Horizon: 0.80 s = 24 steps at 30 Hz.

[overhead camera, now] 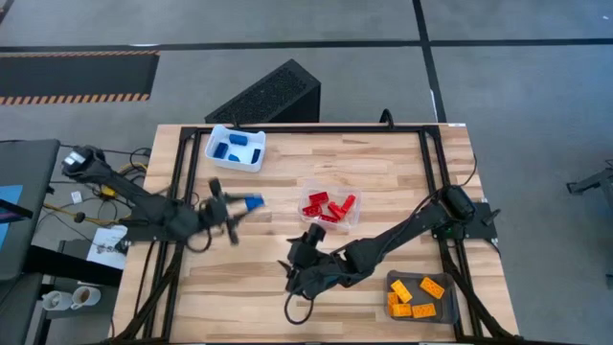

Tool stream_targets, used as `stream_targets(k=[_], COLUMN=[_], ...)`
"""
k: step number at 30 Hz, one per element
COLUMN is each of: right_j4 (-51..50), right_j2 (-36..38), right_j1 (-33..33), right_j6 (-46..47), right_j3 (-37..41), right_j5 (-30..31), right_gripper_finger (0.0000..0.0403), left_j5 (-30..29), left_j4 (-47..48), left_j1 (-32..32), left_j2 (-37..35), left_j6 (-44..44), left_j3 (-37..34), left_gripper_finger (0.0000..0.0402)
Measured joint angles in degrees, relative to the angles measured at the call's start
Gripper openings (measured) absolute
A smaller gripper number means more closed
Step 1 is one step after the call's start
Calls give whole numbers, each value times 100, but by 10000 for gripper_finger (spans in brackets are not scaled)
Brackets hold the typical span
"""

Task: Sort & place blocks by color
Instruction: Put the blue game piece into the white bin

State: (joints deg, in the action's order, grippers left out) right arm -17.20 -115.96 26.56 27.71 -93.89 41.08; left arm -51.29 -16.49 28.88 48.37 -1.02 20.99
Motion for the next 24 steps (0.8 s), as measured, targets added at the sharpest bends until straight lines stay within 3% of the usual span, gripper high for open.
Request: stream_targets(k=[3,5,11,15,21,24], right_j4=[-108,-117,-19,11,27,83], right_j2=[-35,-54,-57,-56,-57,-56], right_j1=[31,40,36,73,75,69], right_j6=[102,100,96,96,94,90], right_j3=[9,9,9,9,9,9], right_j5=[177,183,230,234,232,234], right_gripper_finger=[302,302,302,302,302,302], left_j5=[-289,-137,1911,3022,4295,4378], left_j4=[651,910,897,750,162,126], left_j1=[-905,-1709,-4329,-5721,-6882,-7070], left_j2=[-428,-585,-515,-176,434,738], left_j6=[-149,-169,-54,338,1258,1500], left_j3=[0,0,0,0,0,0], left_gripper_finger=[102,102,102,102,119,149])
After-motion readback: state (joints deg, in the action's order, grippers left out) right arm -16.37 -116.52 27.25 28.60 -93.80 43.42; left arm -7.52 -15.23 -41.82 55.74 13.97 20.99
